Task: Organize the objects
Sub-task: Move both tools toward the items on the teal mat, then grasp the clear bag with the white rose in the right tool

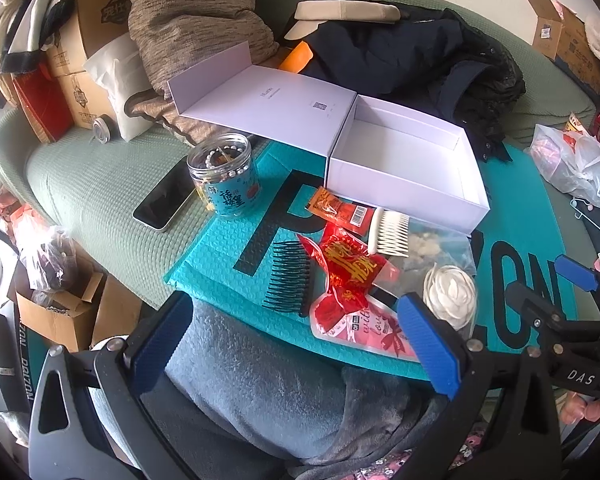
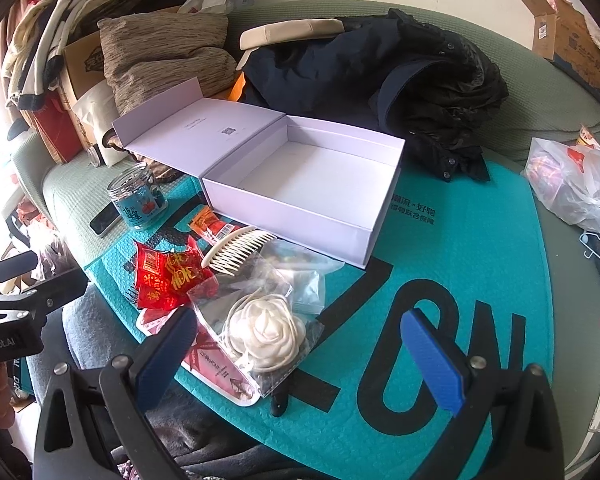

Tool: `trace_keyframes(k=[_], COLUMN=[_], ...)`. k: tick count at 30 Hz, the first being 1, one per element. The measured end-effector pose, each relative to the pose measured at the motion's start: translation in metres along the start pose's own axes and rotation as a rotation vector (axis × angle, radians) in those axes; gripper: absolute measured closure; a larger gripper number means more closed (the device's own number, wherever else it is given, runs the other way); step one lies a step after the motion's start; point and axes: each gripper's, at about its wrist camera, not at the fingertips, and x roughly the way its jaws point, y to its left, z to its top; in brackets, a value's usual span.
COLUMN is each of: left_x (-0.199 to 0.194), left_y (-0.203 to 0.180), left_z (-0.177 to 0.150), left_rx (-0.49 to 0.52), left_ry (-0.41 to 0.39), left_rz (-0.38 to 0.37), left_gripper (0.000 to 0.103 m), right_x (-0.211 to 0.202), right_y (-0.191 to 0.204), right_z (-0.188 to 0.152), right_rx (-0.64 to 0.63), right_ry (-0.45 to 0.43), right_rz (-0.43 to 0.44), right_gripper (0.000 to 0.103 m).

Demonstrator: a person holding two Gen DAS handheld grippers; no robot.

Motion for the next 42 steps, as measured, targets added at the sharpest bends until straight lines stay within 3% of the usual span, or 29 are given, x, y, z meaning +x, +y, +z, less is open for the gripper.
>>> trace_keyframes(k=[24,31,42], left_x=[0.031,0.052,0.077], left_y=[0.013,0.017,0.021], left_z=[-0.015,-0.018,-0.019], left_rx=[-0.056,-0.065,-0.071], left_ry=[0.044,0.085,0.141], left_rz=[-0.034,-0.055,-0.064], left_gripper=[0.001,0.003,0.003], right_x=[0.032,0.058,0.09], right_y=[0.003,0.004,0.022], right_z=[-0.013,-0.015,-0.018], right_rx=[-0.01,-0.014,-0.175], right_ry=[0.088,0.16,0.202], right_rz=[0.065,0.105,0.1], right_gripper=[0.001,0.001,0.001])
